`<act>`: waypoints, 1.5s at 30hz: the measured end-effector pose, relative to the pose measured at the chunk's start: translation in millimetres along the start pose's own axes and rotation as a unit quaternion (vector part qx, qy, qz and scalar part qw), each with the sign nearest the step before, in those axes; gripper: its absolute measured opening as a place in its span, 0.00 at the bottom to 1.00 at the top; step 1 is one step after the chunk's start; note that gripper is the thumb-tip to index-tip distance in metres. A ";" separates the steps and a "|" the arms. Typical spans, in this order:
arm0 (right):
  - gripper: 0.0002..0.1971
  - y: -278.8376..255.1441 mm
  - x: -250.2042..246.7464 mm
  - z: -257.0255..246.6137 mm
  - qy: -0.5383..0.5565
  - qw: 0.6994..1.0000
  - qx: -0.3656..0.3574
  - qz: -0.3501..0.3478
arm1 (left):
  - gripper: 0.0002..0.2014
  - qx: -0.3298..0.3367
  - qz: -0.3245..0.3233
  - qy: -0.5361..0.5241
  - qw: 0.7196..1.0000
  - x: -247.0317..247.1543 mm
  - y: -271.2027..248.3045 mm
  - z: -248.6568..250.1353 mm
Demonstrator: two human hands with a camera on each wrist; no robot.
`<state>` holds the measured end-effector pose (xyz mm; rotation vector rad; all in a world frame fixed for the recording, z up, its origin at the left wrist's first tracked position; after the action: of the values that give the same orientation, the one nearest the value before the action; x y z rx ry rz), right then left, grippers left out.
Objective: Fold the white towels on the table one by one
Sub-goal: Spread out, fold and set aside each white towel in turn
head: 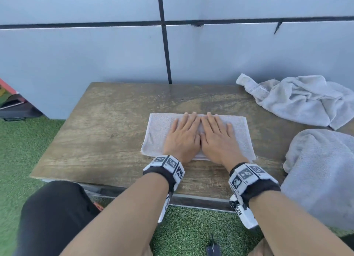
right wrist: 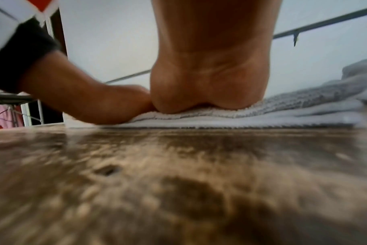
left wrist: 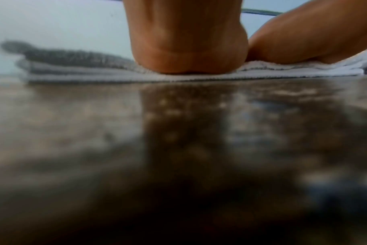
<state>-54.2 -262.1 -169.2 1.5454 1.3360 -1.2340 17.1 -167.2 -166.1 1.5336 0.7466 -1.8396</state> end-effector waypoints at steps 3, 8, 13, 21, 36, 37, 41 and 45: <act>0.30 6.0 -1.5 2.7 0.010 0.998 0.019 -0.056 | 0.34 0.004 -0.007 -0.004 1.000 4.3 1.2 -2.5; 0.30 6.8 0.9 4.5 0.015 0.996 0.020 -0.083 | 0.35 -0.001 -0.014 -0.015 1.000 5.1 0.5 -2.8; 0.30 3.1 1.3 2.7 0.016 0.998 0.012 -0.064 | 0.29 -0.012 -0.007 -0.038 0.999 3.4 0.2 -3.6; 0.31 -7.9 -2.6 7.8 0.014 0.999 0.018 -0.033 | 0.29 -0.047 0.010 -0.051 0.998 3.4 -2.8 -23.6; 0.33 -40.7 -7.8 36.8 0.015 0.997 0.072 -0.016 | 0.33 -0.111 -0.030 -0.028 0.993 -4.6 -27.1 -73.3; 0.33 -44.1 -7.3 39.6 0.019 0.997 0.077 -0.013 | 0.34 -0.115 -0.034 -0.026 0.992 -4.8 -28.4 -75.0; 0.34 -55.6 -5.2 51.8 0.022 0.995 0.094 0.003 | 0.35 -0.132 -0.053 -0.022 0.990 -5.7 -34.3 -80.2; 0.33 -60.4 -3.0 56.4 0.029 0.994 0.102 0.002 | 0.35 -0.145 -0.061 -0.018 0.987 -7.1 -44.0 -79.6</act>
<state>-124.4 -304.9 -177.9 1.7363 1.2724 -1.3680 34.9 -77.8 -170.8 1.2895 1.0613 -1.7492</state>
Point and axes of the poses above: each hand's wrist, its own y-axis towards the middle knuckle, its own x-axis out of the palm, z = x × y, the point moved 5 cm from there along y, towards the middle knuckle, and after that the axes turned 12 degrees about -x, right-handed, at the moved point
